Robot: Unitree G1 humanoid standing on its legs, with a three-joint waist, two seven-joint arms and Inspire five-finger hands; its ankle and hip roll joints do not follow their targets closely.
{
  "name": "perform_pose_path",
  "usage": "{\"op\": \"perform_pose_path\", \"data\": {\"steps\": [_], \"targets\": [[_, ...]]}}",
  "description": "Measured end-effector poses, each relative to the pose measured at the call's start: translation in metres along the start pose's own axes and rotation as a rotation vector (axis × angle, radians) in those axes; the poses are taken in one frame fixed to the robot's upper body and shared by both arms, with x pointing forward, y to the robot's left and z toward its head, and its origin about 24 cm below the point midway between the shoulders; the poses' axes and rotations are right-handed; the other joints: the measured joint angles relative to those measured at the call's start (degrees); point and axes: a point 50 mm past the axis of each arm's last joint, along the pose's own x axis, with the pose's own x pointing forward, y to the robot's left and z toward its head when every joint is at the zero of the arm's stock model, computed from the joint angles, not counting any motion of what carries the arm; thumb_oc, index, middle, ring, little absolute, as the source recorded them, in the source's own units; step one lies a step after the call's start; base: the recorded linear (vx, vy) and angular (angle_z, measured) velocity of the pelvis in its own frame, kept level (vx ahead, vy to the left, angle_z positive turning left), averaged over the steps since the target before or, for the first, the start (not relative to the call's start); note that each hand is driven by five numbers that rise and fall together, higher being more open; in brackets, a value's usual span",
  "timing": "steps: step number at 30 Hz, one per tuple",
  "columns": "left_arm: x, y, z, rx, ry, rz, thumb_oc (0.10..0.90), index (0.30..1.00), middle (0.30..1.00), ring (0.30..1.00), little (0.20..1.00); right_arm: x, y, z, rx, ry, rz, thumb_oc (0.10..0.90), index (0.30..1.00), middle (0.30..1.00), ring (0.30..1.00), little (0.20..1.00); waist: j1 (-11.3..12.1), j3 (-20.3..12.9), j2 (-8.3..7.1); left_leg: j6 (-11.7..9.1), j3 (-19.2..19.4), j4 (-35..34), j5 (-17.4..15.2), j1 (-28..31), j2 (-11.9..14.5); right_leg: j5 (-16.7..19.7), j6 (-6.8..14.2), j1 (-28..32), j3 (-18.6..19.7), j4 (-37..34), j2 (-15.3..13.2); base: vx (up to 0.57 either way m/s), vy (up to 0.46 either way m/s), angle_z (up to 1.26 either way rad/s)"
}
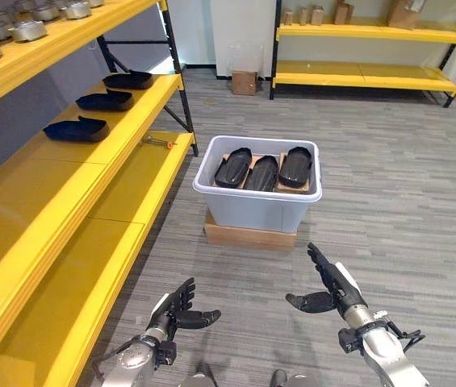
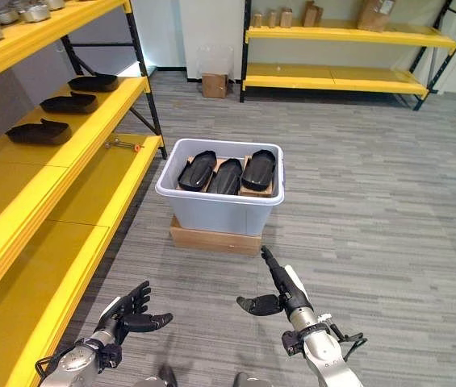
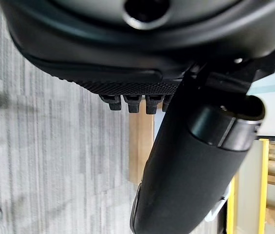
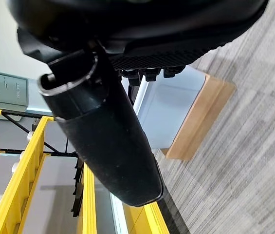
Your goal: Move parts from the plastic box to the shelf.
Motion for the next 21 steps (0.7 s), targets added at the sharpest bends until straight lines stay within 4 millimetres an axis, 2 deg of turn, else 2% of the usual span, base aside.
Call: {"op": "perform_pose_path", "data": {"steps": [1,3,4,5,6,7,8,9,10,11,12,14,15,17,18,19,20,21], "targets": [[-0.001,0.001,-0.001,0.000,0.004,0.003,0.900,1.000,1.000,1.000,1.000,-0.001,0.000,-0.001,0.000,0.004,0.001,0.900,1.000,1.000,1.000,1.000,0.05,0.25,0.20,-0.15,0.09,0.04,0.07,0.32,0.35,-0.10,0.18,-0.26,0.36,0.78,-0.40,0.36,0.089,-0.33],[-0.002,0.001,-0.005,-0.005,0.013,0.011,0.900,1.000,1.000,1.000,1.000,-0.005,-0.001,-0.004,-0.007,0.016,0.010,0.900,1.000,1.000,1.000,1.000,-0.75,0.47,1.16,-0.37,0.41,2.44,-1.02,0.46,0.82,-0.09,2.27,-0.22,0.78,1.58,-1.34,0.39,0.092,-0.37],[-0.003,0.000,-0.005,-0.028,0.000,0.021,0.900,1.000,1.000,1.000,1.000,-0.006,-0.008,-0.001,-0.038,0.007,0.023,0.900,1.000,1.000,1.000,1.000,-1.10,1.31,3.55,-0.12,0.45,1.16,-2.06,1.55,0.68,-1.00,6.00,-1.26,1.07,7.11,-1.40,0.42,0.095,-0.35],[-0.004,0.005,-0.004,-0.036,-0.011,0.042,0.900,1.000,1.000,1.000,1.000,-0.006,-0.006,-0.001,-0.032,0.009,0.029,0.900,1.000,1.000,1.000,1.000,-1.05,1.77,2.75,-0.21,1.36,1.43,-1.36,1.61,0.15,-3.60,6.67,-3.23,0.56,13.69,-2.60,0.55,0.124,-0.26],[-0.006,0.015,0.003,-0.032,-0.039,0.081,0.900,1.000,1.000,1.000,1.000,-0.009,0.000,-0.005,-0.004,0.023,0.042,0.900,1.000,1.000,1.000,1.000,-1.09,2.34,0.39,-0.44,1.64,2.09,-0.66,2.92,-1.74,-7.23,6.39,-3.18,0.21,20.20,-4.34,0.46,0.103,-0.12],[-0.009,0.022,0.004,-0.016,-0.040,0.101,0.900,1.000,1.000,1.000,1.000,-0.010,0.005,-0.008,0.004,0.031,0.055,0.900,1.000,1.000,1.000,1.000,-0.57,2.36,-1.04,-0.13,2.19,3.00,-0.19,3.46,-2.62,-7.80,6.39,-1.80,-0.08,19.54,-4.48,0.37,0.082,-0.24],[-0.012,0.029,0.006,-0.011,-0.046,0.123,0.900,1.000,1.000,1.000,1.000,-0.009,0.008,-0.006,0.008,0.024,0.064,0.900,1.000,1.000,1.000,1.000,0.39,2.73,-2.08,0.04,2.17,7.47,0.27,2.42,-2.12,-10.76,5.15,0.27,0.25,16.68,-3.97,0.42,0.088,-0.36],[-0.013,0.031,0.004,-0.010,-0.039,0.129,0.900,1.000,1.000,1.000,1.000,-0.007,0.010,-0.007,0.025,0.026,0.049,0.900,1.000,1.000,1.000,1.000,0.53,3.09,-1.03,0.40,-0.15,11.83,-0.01,0.06,-0.88,-11.08,5.38,1.09,0.40,15.64,-2.77,0.53,0.126,-0.30],[-0.015,0.032,0.003,-0.010,-0.036,0.125,0.900,1.000,1.000,1.000,1.000,-0.007,0.012,-0.007,0.032,0.023,0.045,0.900,1.000,1.000,1.000,1.000,0.65,3.32,-0.39,1.76,-1.50,14.28,-0.74,-0.90,-1.17,-10.88,5.69,1.84,0.69,15.29,-2.75,0.64,0.163,-0.03],[-0.015,0.031,0.002,-0.008,-0.035,0.112,0.900,1.000,1.000,1.000,1.000,-0.009,0.012,-0.009,0.036,0.030,0.045,0.900,1.000,1.000,1.000,1.000,0.43,3.79,-1.12,3.19,-2.10,16.43,-2.23,-1.85,-1.69,-11.16,6.19,1.98,0.85,15.36,-3.23,0.54,0.161,0.10],[-0.015,0.030,0.003,-0.008,-0.036,0.100,0.900,1.000,1.000,1.000,1.000,-0.010,0.012,-0.010,0.035,0.036,0.044,0.900,1.000,1.000,1.000,1.000,0.52,3.65,-0.89,3.59,-2.74,17.26,-3.37,-2.25,-2.43,-11.46,6.59,2.05,0.93,15.50,-3.98,0.43,0.139,0.15],[-0.015,0.027,0.001,-0.004,-0.032,0.063,0.900,1.000,1.000,1.000,1.000,-0.011,0.013,-0.010,0.039,0.038,0.034,0.900,1.000,1.000,1.000,1.000,0.53,3.49,-2.49,4.76,-3.10,17.02,-5.33,-1.85,-5.74,-10.43,8.37,1.76,1.46,15.39,-6.46,0.45,0.144,0.04],[-0.015,0.026,0.001,-0.001,-0.029,0.049,0.900,1.000,1.000,1.000,1.000,-0.009,0.013,-0.009,0.039,0.032,0.031,0.900,1.000,1.000,1.000,1.000,0.64,3.49,-3.10,5.42,-2.33,16.02,-5.13,-0.92,-7.14,-9.67,9.24,1.71,1.80,16.11,-7.45,0.41,0.138,-0.07],[-0.015,0.025,0.001,0.014,-0.027,0.023,0.900,1.000,1.000,1.000,1.000,-0.007,0.013,-0.007,0.041,0.022,0.020,0.900,1.000,1.000,1.000,1.000,1.34,3.44,-2.96,6.52,-1.97,16.36,-5.19,0.06,-7.42,-6.08,9.40,0.89,2.36,17.63,-8.19,0.28,0.103,-0.15],[-0.015,0.026,0.005,0.021,-0.037,0.014,0.900,1.000,1.000,1.000,1.000,-0.006,0.014,-0.005,0.047,0.012,0.011,0.900,1.000,1.000,1.000,1.000,1.99,3.51,-3.14,6.72,-1.98,18.70,-5.30,-0.01,-7.06,-3.88,9.35,1.62,2.92,17.08,-8.21,0.22,0.076,-0.16],[-0.016,0.027,0.008,0.031,-0.051,0.005,0.900,1.000,1.000,1.000,1.000,-0.004,0.015,-0.003,0.058,-0.003,-0.002,0.900,1.000,1.000,1.000,1.000,2.45,3.11,-3.86,7.40,-2.78,23.84,-6.51,-2.52,-7.45,-2.70,9.48,1.96,4.42,17.36,-8.84,0.21,0.068,-0.14],[-0.016,0.025,0.009,0.033,-0.062,-0.005,0.900,1.000,1.000,1.000,1.000,-0.004,0.013,-0.001,0.062,-0.016,-0.015,0.900,1.000,1.000,1.000,1.000,2.56,2.61,-4.25,6.88,-3.52,21.37,-8.05,-3.50,-9.86,-2.73,9.61,1.27,5.33,18.36,-9.85,0.13,0.039,0.04],[-0.014,0.019,0.011,0.027,-0.074,-0.024,0.900,1.000,1.000,1.000,1.000,-0.004,0.007,0.001,0.052,-0.032,-0.036,0.900,1.000,1.000,1.000,1.000,2.22,1.95,-3.31,7.12,-3.98,15.11,-7.80,-2.48,-12.51,-2.86,10.34,0.41,5.39,19.27,-10.25,0.15,0.045,-0.11]]}}
